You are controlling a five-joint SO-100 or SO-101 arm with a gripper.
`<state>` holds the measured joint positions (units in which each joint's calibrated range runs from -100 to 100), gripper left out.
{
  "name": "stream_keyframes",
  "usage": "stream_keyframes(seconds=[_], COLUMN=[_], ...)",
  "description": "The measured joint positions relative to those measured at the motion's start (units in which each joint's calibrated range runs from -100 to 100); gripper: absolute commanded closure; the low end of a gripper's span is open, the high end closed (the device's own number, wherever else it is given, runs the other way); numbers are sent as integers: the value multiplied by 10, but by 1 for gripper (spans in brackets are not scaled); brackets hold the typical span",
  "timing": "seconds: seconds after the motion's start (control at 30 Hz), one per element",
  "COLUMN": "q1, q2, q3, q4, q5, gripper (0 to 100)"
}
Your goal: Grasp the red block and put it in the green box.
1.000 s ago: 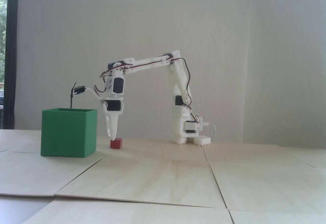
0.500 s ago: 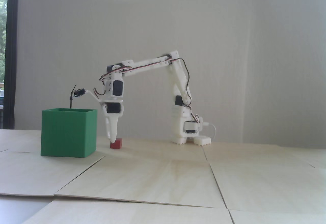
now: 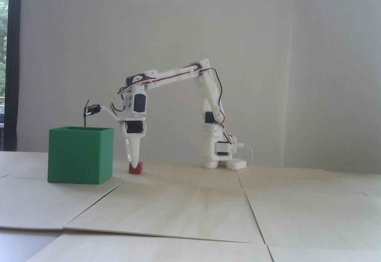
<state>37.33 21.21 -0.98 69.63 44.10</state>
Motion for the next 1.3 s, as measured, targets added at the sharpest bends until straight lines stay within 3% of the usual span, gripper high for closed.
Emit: stream_keyframes(seconds=[1.3], q1=[-2], q2=[27], q3=[0], q4=[0], q5=[1], gripper=[80])
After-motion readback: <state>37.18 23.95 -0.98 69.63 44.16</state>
